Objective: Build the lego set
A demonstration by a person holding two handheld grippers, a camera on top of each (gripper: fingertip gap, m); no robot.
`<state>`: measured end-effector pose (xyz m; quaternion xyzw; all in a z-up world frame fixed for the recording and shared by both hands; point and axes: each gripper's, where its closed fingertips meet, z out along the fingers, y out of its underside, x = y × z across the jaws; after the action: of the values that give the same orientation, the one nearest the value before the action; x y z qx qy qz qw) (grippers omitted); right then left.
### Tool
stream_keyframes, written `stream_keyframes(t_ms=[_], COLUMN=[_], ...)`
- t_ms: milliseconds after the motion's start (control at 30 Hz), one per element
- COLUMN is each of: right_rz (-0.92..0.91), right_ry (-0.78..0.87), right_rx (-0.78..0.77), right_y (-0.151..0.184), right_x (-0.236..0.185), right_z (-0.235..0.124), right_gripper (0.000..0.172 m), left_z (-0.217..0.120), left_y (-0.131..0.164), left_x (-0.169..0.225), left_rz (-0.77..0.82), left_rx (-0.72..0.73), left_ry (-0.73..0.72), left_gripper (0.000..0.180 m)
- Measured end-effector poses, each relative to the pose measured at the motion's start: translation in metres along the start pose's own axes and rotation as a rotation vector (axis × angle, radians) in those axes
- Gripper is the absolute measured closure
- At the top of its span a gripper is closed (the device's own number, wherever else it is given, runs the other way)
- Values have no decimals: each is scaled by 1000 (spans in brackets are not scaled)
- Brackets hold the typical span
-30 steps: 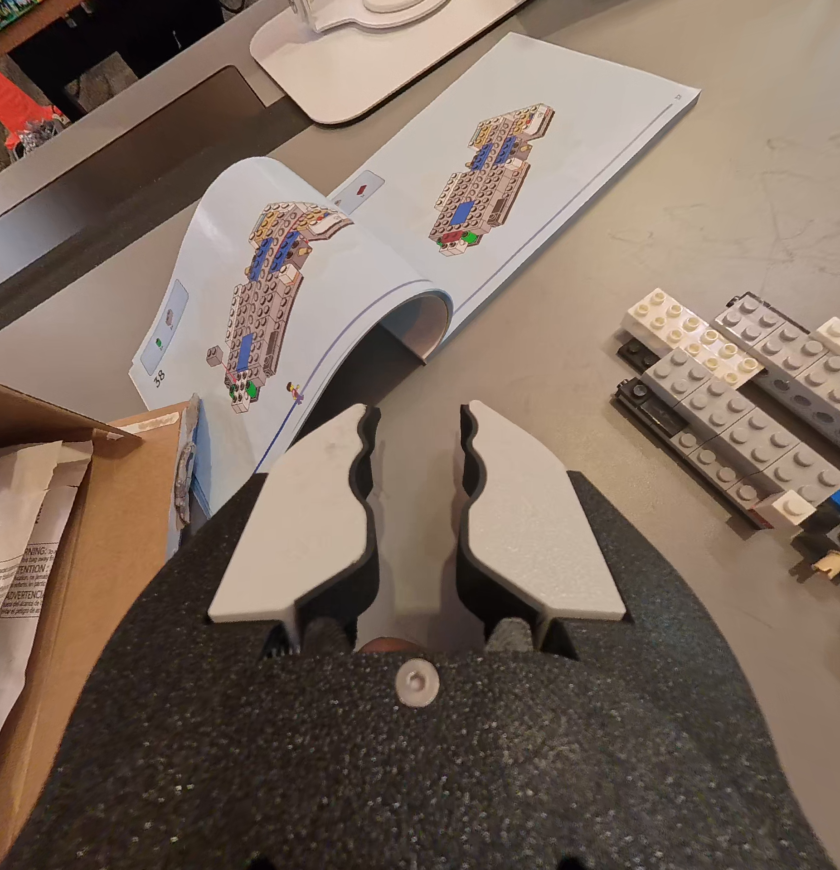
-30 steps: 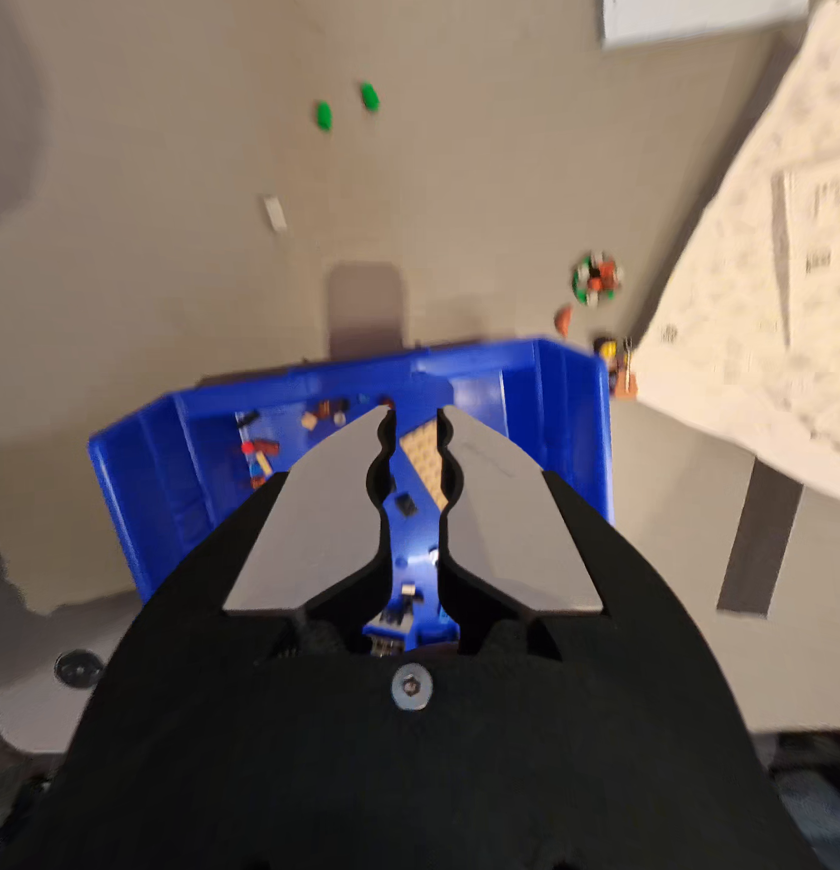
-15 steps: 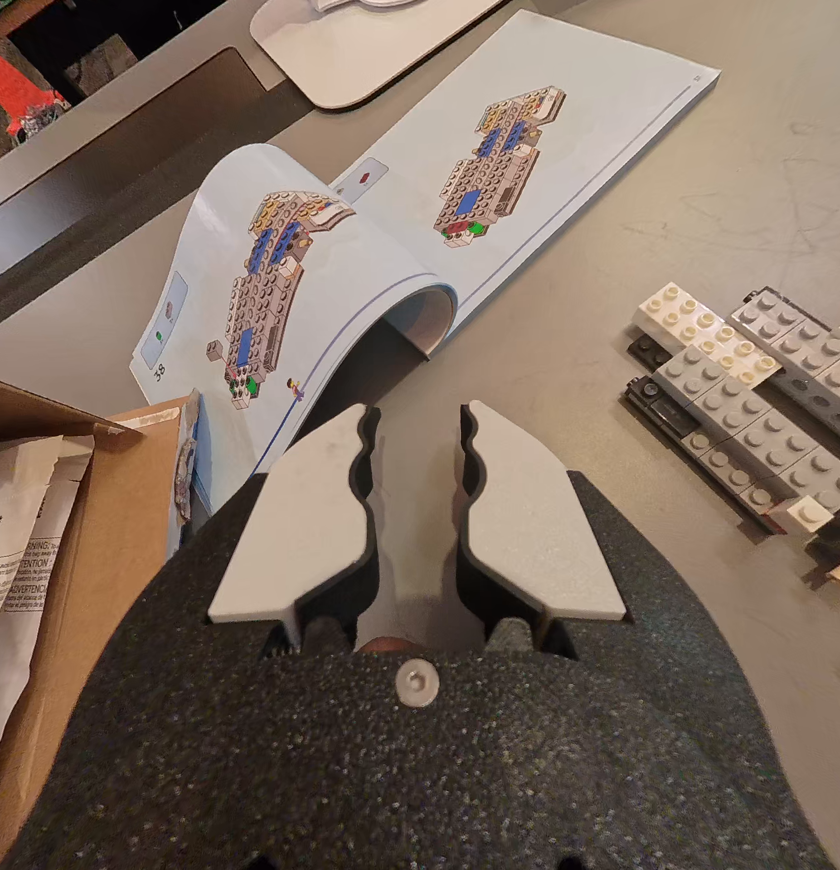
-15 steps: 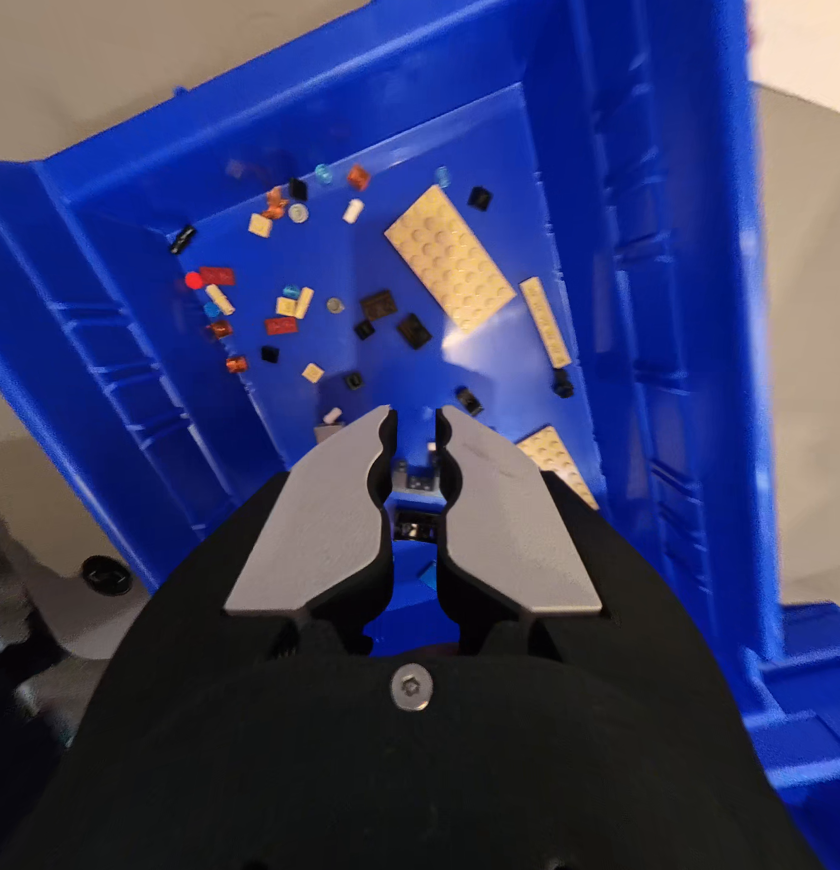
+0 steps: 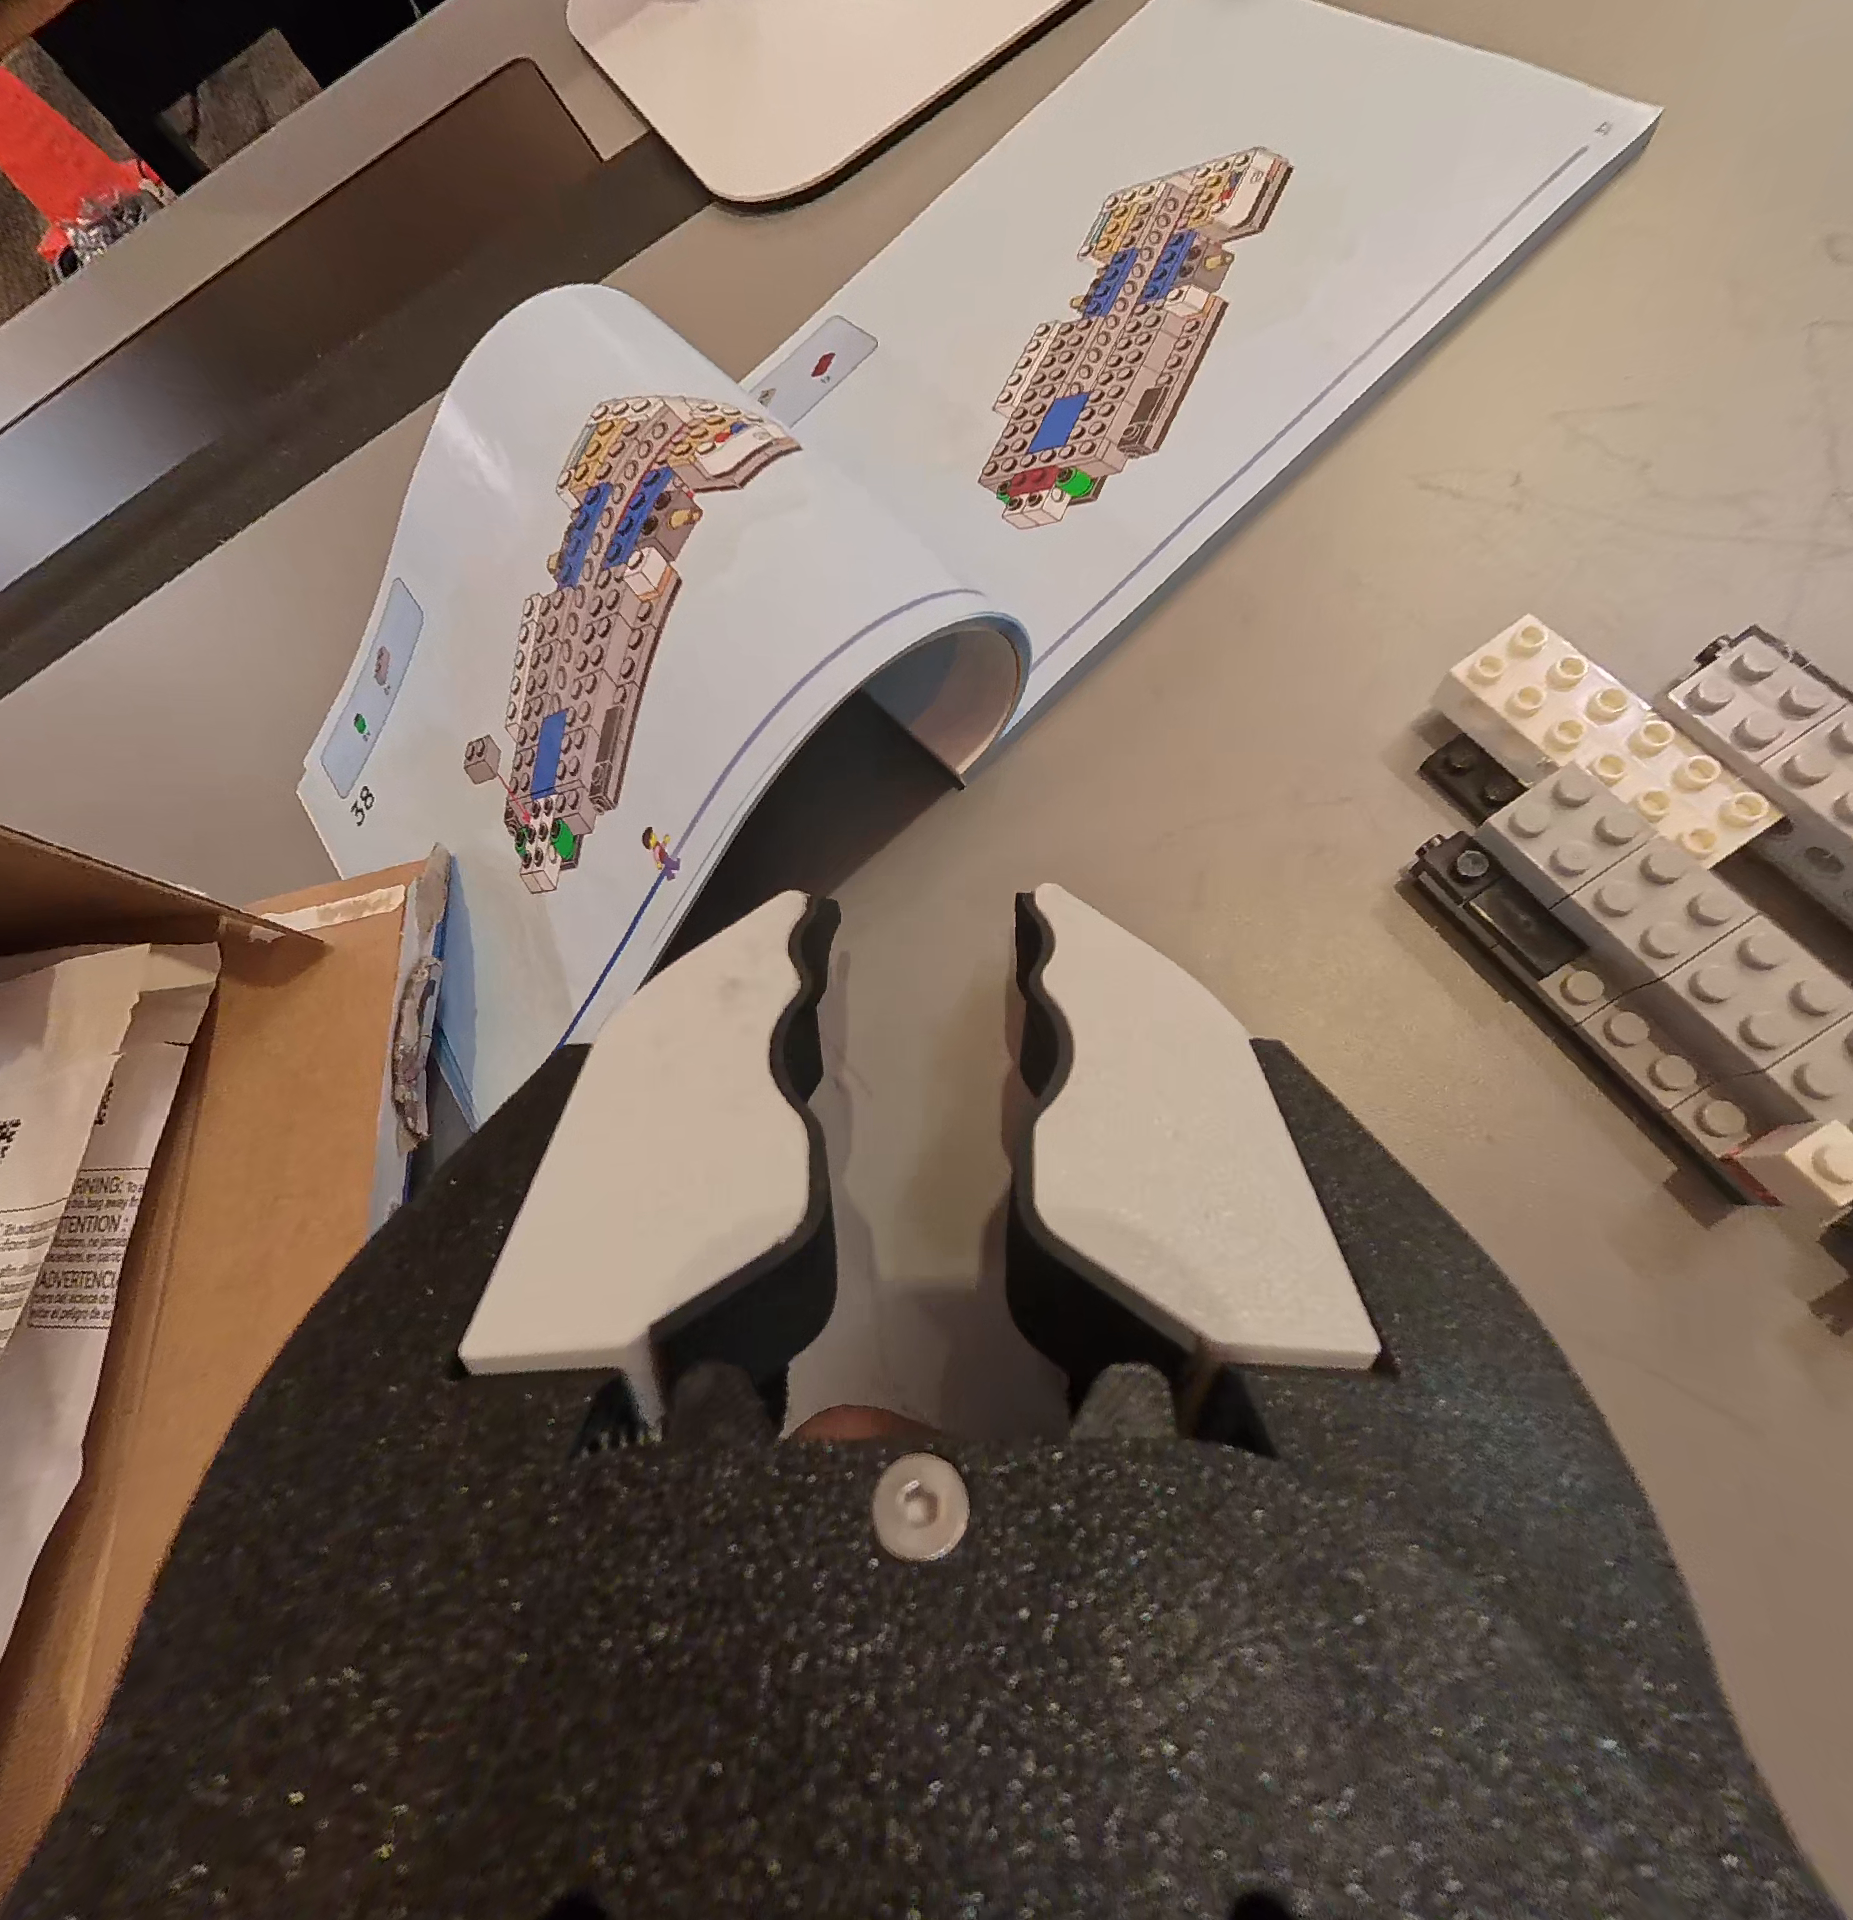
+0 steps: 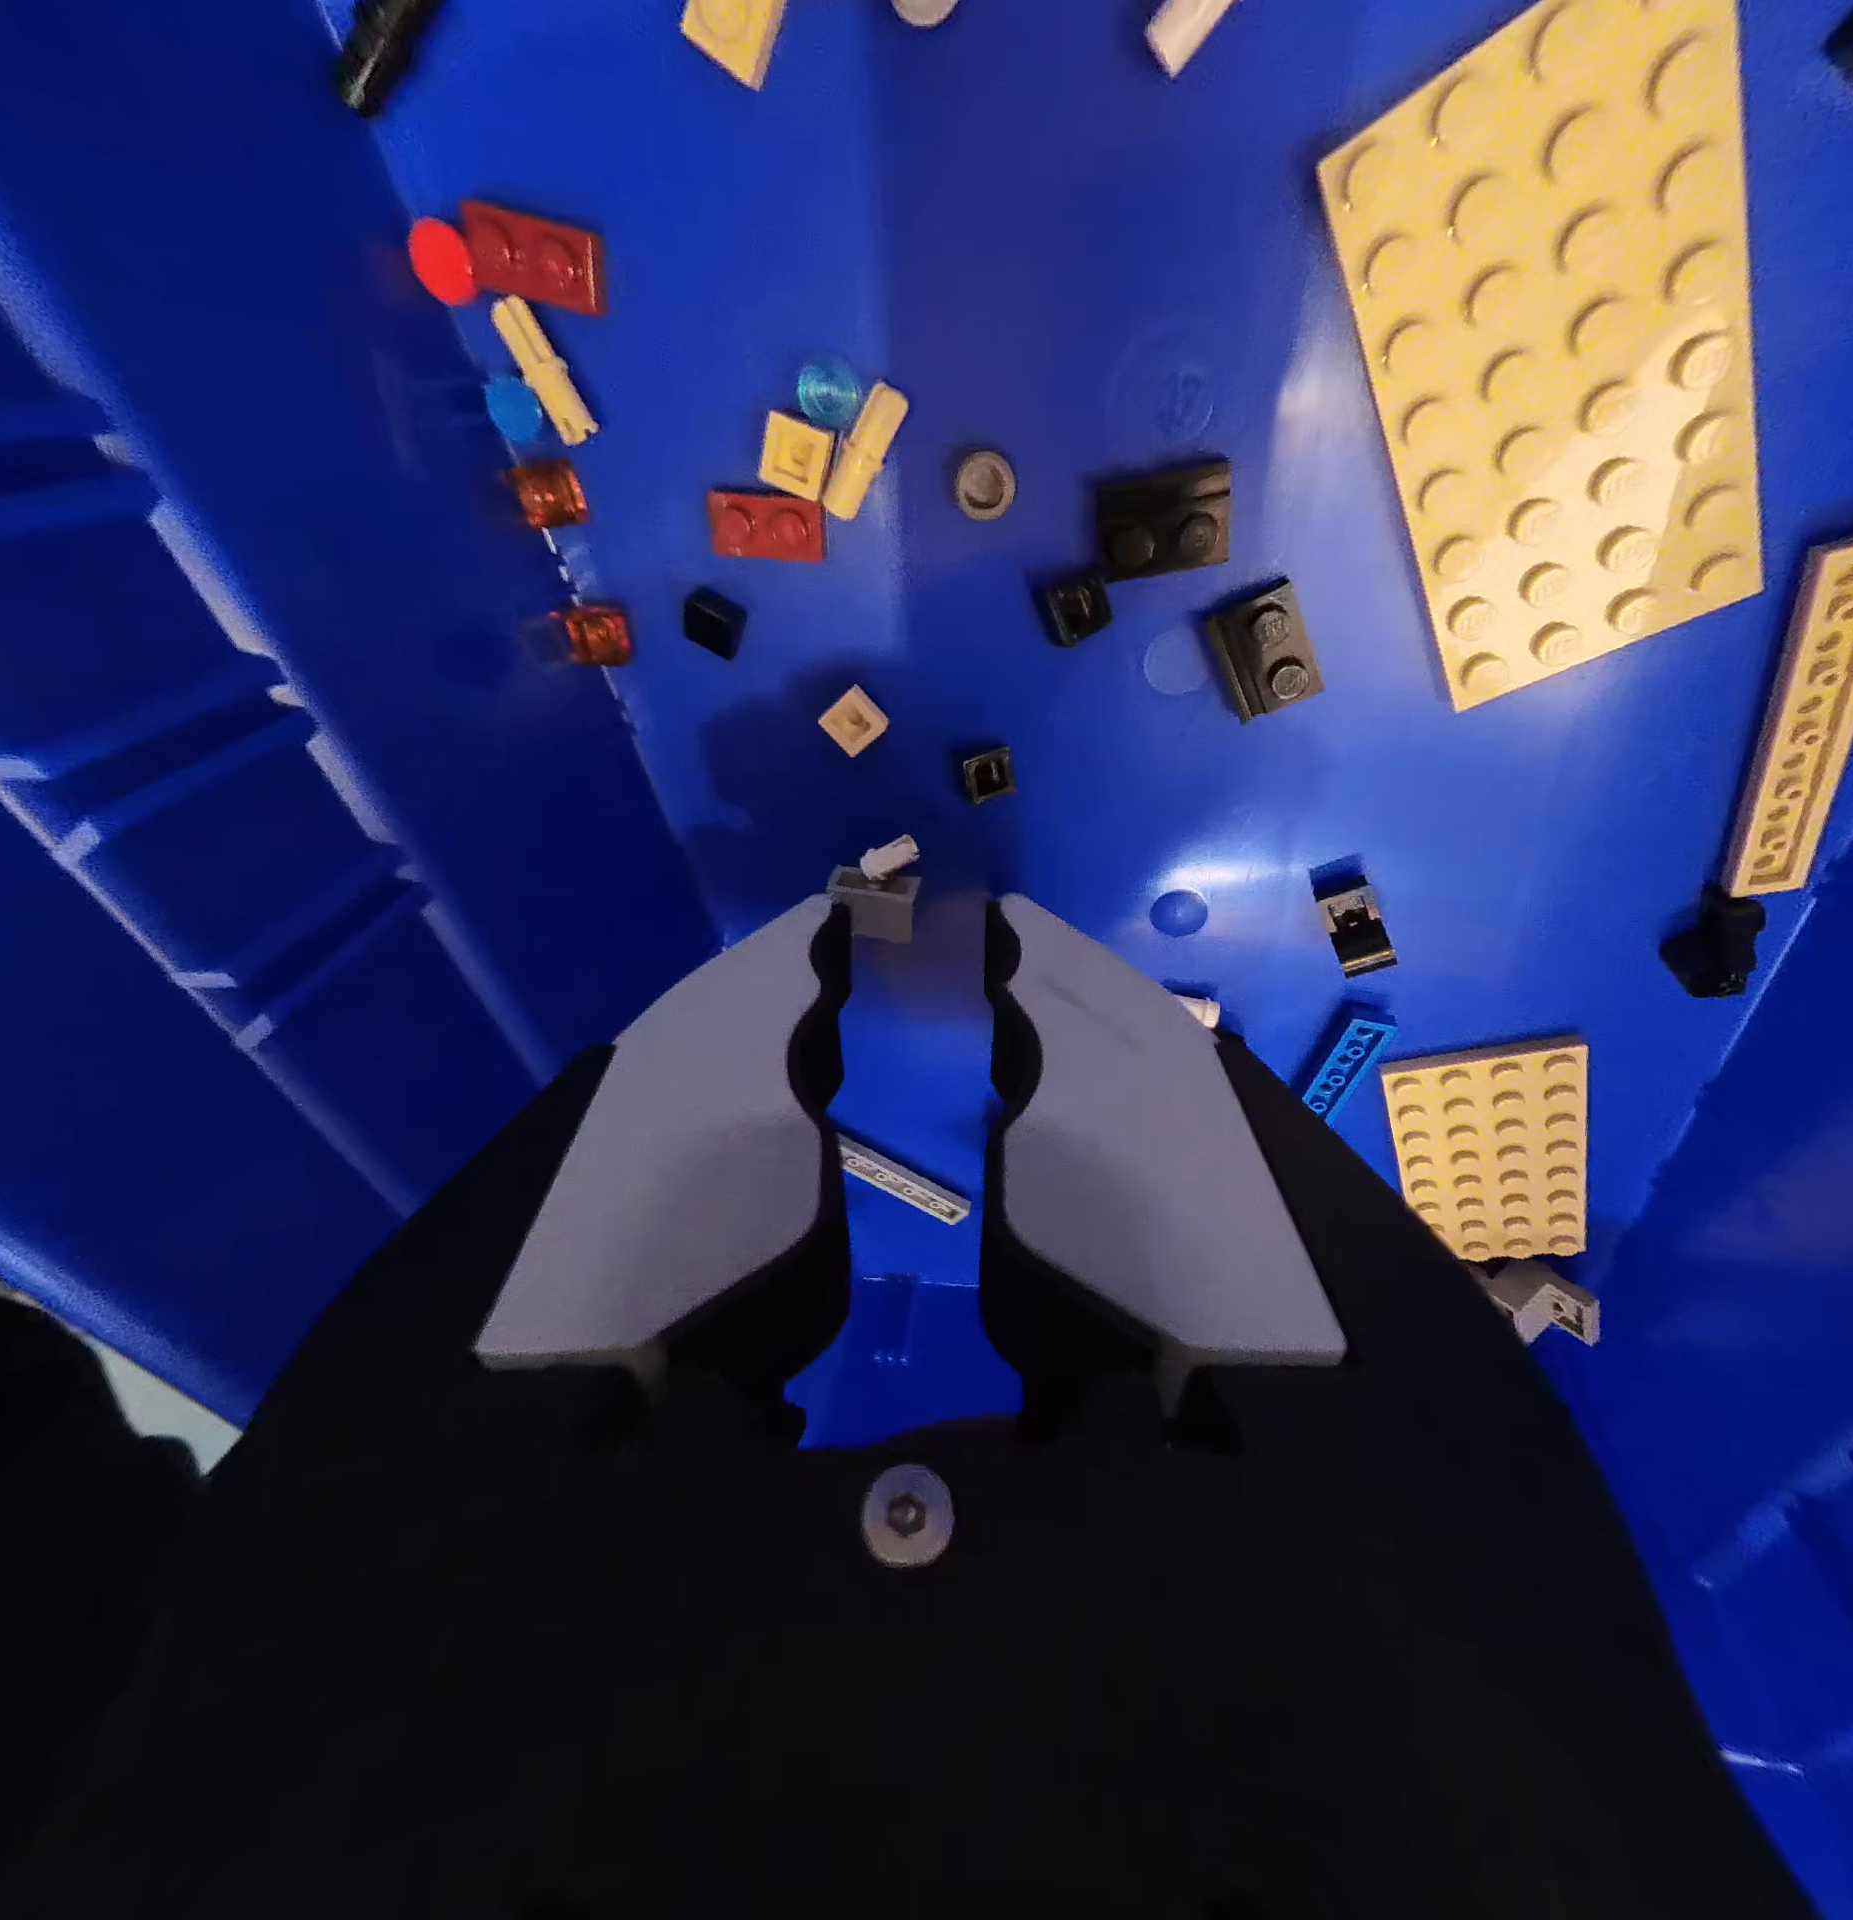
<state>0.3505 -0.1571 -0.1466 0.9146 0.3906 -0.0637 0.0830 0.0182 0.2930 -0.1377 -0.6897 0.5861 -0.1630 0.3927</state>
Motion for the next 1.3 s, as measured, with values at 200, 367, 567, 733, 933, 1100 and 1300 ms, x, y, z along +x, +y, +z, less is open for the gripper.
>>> stream_keyframes(t_ms=[200,367,567,733,933,1100,1300], right_rz=[-1,28,2,-6,-1,14,-26], right_ry=[118,48,-4,62,83,180,361], right_rx=[-18,67,-6,-34,-29,78,309], right_y=[4,2,1,3,3,-20,-107], right_x=[14,4,-10,0,2,9,3], right_z=[-4,-12,2,4,1,-36,-99], right_gripper=[146,146,143,151,154,155,154], left_z=[0,-1,0,-1,-2,-4,-9], left_y=[0,-1,-1,-2,-3,-5,-11], left_x=[1,1,1,1,2,5,9], left_rz=[0,-1,-1,-5,-8,-9,9], left_rx=[2,11,6,14,22,44,93], left_ry=[6,9,11,12,25,54,86], left_gripper=[145,146,146,146,146,146,146])
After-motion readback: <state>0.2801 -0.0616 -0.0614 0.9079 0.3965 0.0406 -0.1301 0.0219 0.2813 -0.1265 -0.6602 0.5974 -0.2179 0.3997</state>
